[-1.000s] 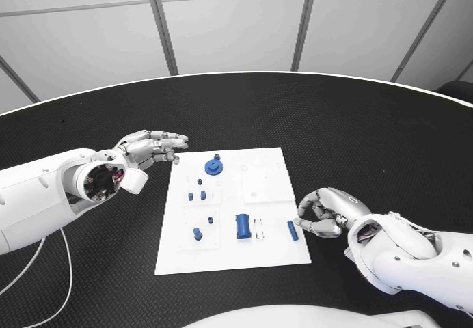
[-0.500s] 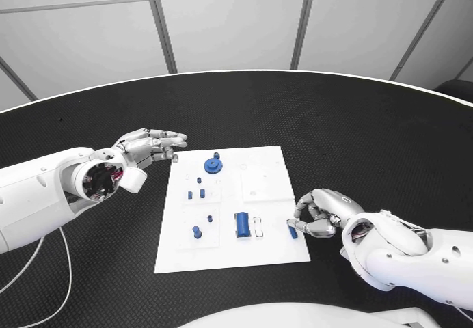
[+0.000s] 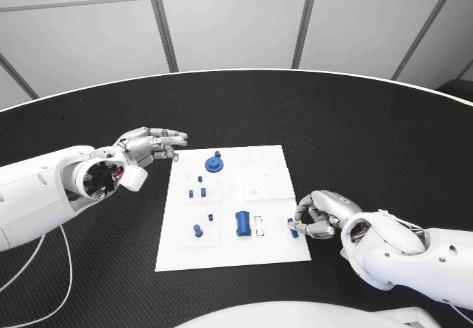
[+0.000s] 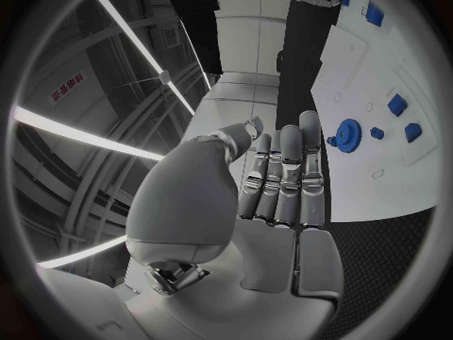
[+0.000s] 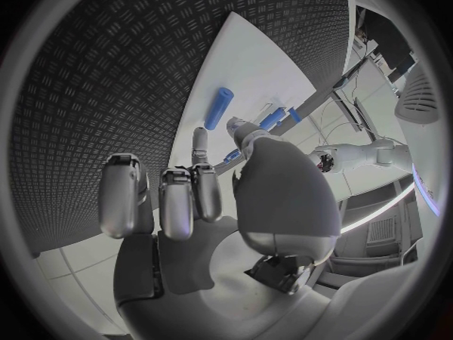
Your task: Assemble the parts on the task board
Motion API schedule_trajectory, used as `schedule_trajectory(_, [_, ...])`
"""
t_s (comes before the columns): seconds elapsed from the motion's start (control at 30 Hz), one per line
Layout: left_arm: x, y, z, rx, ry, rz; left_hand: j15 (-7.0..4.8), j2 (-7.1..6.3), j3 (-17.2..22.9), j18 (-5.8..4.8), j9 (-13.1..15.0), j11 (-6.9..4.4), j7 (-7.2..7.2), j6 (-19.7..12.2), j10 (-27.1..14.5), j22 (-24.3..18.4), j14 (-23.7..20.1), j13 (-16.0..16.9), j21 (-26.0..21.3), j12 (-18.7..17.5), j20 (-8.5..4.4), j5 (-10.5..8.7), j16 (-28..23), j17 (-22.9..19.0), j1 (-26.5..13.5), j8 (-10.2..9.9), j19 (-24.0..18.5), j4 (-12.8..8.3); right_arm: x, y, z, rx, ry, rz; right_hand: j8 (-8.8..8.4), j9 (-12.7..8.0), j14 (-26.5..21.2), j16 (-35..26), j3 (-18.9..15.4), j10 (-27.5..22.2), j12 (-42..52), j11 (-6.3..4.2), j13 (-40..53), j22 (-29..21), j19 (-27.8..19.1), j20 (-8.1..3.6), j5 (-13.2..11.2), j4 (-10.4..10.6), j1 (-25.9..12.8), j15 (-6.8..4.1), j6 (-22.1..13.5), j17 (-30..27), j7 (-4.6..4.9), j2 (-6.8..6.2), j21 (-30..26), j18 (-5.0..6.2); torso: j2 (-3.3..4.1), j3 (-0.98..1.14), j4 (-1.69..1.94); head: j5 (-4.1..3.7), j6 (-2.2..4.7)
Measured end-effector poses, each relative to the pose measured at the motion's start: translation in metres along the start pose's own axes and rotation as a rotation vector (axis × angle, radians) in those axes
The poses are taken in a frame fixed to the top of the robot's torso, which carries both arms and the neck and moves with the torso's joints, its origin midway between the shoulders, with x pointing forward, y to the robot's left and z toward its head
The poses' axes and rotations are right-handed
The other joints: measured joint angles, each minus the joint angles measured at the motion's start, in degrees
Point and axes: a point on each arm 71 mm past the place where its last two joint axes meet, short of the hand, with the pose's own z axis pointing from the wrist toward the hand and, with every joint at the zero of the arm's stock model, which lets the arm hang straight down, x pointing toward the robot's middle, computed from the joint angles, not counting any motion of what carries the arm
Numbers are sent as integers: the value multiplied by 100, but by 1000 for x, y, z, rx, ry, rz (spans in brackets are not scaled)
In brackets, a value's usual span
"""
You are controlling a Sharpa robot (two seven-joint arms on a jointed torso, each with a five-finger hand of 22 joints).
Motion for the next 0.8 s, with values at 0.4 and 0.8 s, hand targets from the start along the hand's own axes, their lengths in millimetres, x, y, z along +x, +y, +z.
schedule_trajectory(0.4, [0,0,0,-1,0,0,0,0,0,0,-1,0,0,0,0,1,0,-1,0,0,0,0,0,0,0,0,0,0,9,0,0,4,42,-16,3,42,0,0,-110,0,0,0,-1,-1,0,0,0,-3,107,0,0,-1,0,45,0,0,-1,3,-3,7,-15])
schedule_trajectory(0.8, [-1,0,-1,-1,-2,0,0,0,0,0,-1,0,0,0,0,1,0,-1,0,-1,0,0,0,0,0,0,0,0,16,4,1,-22,57,-71,1,1187,0,0,-59,-6,0,-37,-1,-1,0,0,8,-118,531,-1,42,-1,-44,63,0,0,-1,1,-1,15,-18])
